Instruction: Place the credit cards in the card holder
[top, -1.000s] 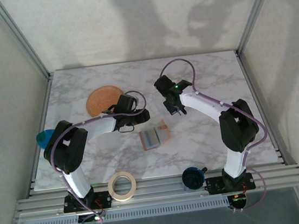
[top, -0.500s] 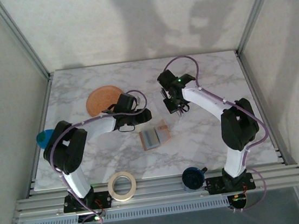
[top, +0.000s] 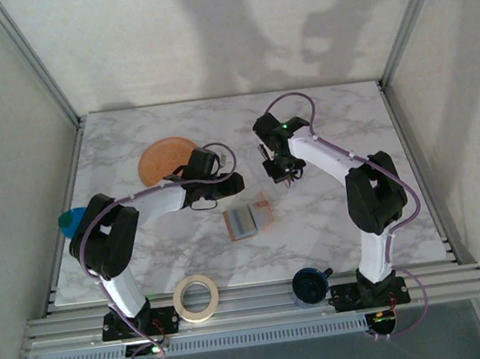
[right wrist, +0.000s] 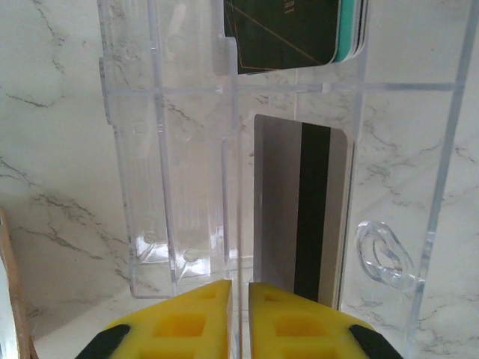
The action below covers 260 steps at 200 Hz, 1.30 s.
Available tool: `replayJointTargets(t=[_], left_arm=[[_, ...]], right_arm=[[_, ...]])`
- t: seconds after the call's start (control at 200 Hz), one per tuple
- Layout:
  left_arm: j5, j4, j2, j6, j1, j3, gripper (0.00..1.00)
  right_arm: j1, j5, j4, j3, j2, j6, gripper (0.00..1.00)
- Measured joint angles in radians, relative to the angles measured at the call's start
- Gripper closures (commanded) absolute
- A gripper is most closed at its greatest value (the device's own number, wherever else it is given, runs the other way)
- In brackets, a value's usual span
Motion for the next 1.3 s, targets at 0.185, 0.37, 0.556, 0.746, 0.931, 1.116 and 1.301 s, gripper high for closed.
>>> replayJointTargets(t=[0.185,0.37,0.556,0.746,0.931,1.116,1.301], left_arm=[[0.000,0.000,0.000,0.000,0.000,0.000,0.44],[0.000,-0.003,-0.004,-0.002,0.000,0.000,0.44],[0.002,-0.005,-0.082,-0.012,0.000,0.000,0.44],[0.068,0.031,-0.205,-0.050,0.000,-0.006,0.43],[0.200,0.153,-0.320,-0.109,-0.001,-0.062,0.43],[0.329,0.283,-0.385,-0.162,-0.001,-0.103,0.42],[0.442,0.339,-0.443,-0.179,0.000,-0.116,0.43]], right_arm=[[0.000,0.007,-0.006,0.009,0.005,0.005,0.97],[0.001,0.012,-0.007,0.009,-0.007,0.019,1.00],[0.001,0.037,0.004,-0.004,-0.107,0.046,1.00],[0.001,-0.001,0.069,-0.068,-0.286,0.074,1.00],[-0.005,-0.222,0.171,-0.160,-0.468,0.057,1.00],[-0.117,-0.615,0.291,-0.248,-0.615,0.089,1.00],[-0.189,-0.979,0.462,-0.322,-0.624,0.189,1.00]])
